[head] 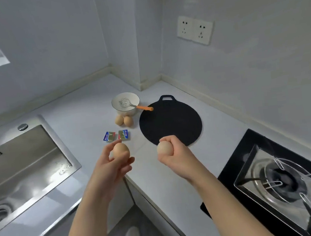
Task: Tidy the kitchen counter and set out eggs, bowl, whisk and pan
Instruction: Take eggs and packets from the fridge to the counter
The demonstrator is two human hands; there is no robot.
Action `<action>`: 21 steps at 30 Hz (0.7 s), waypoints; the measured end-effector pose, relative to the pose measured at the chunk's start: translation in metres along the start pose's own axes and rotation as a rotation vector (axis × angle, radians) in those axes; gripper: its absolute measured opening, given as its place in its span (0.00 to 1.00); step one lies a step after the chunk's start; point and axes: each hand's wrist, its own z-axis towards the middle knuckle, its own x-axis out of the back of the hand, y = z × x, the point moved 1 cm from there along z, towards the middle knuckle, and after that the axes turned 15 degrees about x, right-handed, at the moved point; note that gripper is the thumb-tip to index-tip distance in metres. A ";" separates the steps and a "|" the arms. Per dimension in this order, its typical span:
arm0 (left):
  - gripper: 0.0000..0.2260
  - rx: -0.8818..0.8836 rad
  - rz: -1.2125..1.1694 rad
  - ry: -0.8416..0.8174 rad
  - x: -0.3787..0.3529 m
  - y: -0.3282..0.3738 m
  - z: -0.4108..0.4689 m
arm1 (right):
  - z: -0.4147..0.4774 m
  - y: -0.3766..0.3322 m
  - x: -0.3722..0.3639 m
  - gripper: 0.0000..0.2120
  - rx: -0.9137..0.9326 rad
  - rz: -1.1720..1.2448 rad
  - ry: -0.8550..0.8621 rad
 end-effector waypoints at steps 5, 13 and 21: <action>0.15 -0.015 0.141 0.112 0.054 0.048 0.087 | 0.099 0.004 -0.064 0.20 0.012 -0.161 -0.002; 0.18 -0.017 0.586 0.354 0.125 0.098 0.211 | 0.232 0.029 -0.168 0.20 -0.042 -0.319 0.029; 0.17 -0.030 0.913 0.445 0.152 0.119 0.281 | 0.306 0.047 -0.219 0.20 0.008 -0.728 -0.159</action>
